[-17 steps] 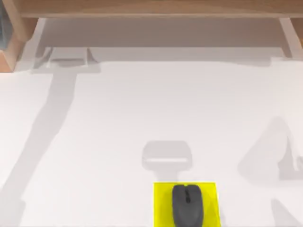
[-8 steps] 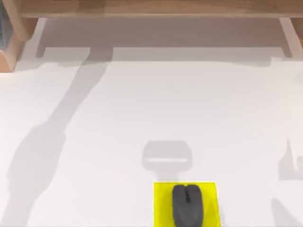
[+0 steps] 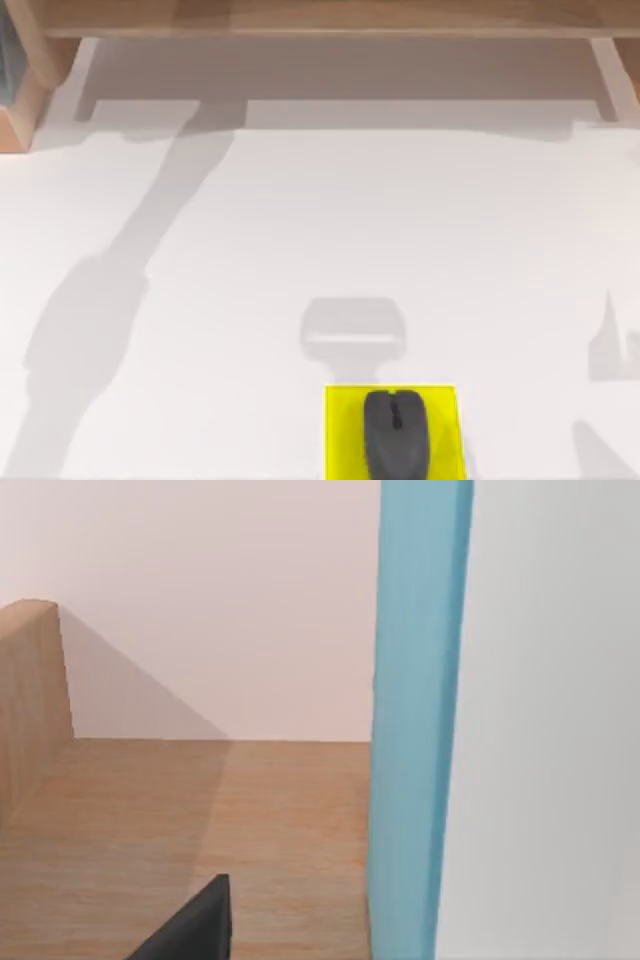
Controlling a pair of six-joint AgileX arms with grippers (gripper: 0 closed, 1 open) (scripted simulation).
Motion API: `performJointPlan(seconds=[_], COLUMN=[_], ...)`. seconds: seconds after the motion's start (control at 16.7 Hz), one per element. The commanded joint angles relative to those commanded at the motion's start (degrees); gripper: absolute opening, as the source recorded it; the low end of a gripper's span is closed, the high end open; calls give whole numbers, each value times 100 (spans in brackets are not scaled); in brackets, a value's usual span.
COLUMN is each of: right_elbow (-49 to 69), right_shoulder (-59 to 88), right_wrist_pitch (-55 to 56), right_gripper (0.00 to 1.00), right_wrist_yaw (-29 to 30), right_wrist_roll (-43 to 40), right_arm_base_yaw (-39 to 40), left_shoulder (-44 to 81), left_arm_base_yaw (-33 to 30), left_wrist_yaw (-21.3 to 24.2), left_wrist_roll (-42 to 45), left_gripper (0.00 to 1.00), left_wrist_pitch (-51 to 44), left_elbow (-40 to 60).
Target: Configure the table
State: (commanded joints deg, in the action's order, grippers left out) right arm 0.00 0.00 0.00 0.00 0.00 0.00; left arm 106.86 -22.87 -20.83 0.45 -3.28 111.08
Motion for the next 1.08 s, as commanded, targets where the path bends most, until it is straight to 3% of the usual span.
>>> performJointPlan(seconds=[0.6,1.08], right_elbow=[0,0], right_shoulder=[0,0], right_wrist_pitch=[0,0], right_gripper=[100,100], right_wrist_yaw=[0,0], right_wrist_roll=[0,0], right_arm_base_yaw=[0,0], left_shoulder=[491,491], left_arm_base_yaw=[66,66], left_wrist_yaw=[87,87], left_wrist_roll=[-4,-4], left_gripper=[100,40], left_wrist_pitch=[-184,-184], left_elbow=[682,682])
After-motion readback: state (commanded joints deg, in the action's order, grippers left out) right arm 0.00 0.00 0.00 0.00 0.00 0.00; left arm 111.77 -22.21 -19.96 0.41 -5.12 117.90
